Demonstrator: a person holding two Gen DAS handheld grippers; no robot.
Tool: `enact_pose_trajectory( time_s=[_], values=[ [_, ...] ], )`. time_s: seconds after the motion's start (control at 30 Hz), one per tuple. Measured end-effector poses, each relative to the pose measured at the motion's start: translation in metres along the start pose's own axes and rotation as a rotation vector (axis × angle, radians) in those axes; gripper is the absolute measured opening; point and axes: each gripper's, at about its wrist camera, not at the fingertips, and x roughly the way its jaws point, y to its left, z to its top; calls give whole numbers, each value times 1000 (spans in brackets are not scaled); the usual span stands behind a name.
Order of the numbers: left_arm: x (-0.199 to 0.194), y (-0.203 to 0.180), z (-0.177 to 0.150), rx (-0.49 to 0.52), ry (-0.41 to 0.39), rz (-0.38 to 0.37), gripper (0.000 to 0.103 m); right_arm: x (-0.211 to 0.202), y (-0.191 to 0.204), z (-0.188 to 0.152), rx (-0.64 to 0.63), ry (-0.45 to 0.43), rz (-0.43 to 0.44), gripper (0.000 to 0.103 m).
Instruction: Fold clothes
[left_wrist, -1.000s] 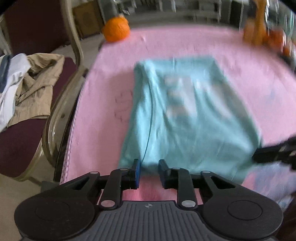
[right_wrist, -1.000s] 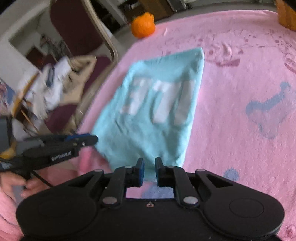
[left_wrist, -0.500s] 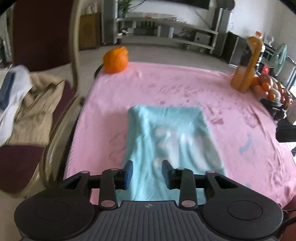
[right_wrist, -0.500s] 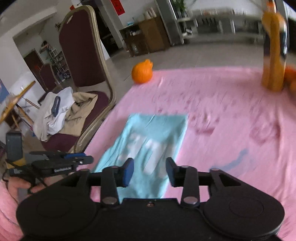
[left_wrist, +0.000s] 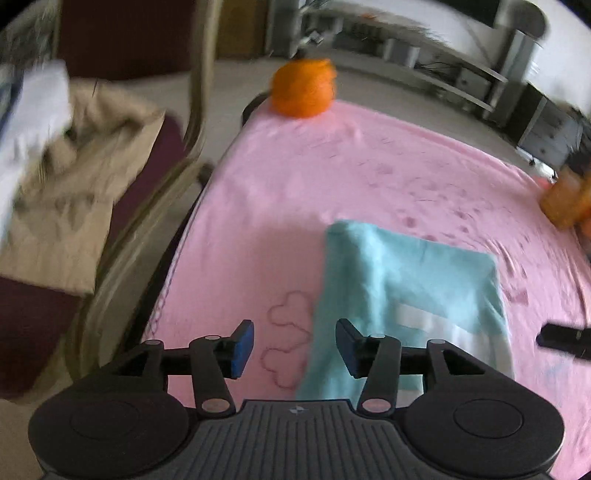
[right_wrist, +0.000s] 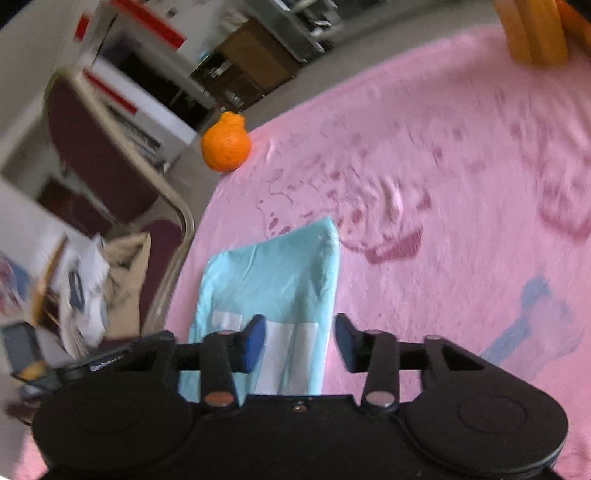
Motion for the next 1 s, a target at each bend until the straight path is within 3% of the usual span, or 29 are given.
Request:
enact_pose_trajectory(
  time_s=[0.13,0.2,0.27,0.47,0.63,1.0],
  values=[
    [14,17,5,-80,42,-117,53,16,-19,2,89,19,51,38],
    [16,15,5,-70,49,-162,64,21,-24,2,113,24,57,38],
    [21,14,5,-78,63,-205,68,26,-29,1,127,32,54,37],
    [28,1,4,-44,123,-313,56,28,-31,3,132,36,81,37],
    [40,-7,9,-19,143,-291,54,33,-32,5,130,49,105,37],
    [61,-17,28,-36,106,-360,56,55,-45,15,227,5,190,29]
  ],
)
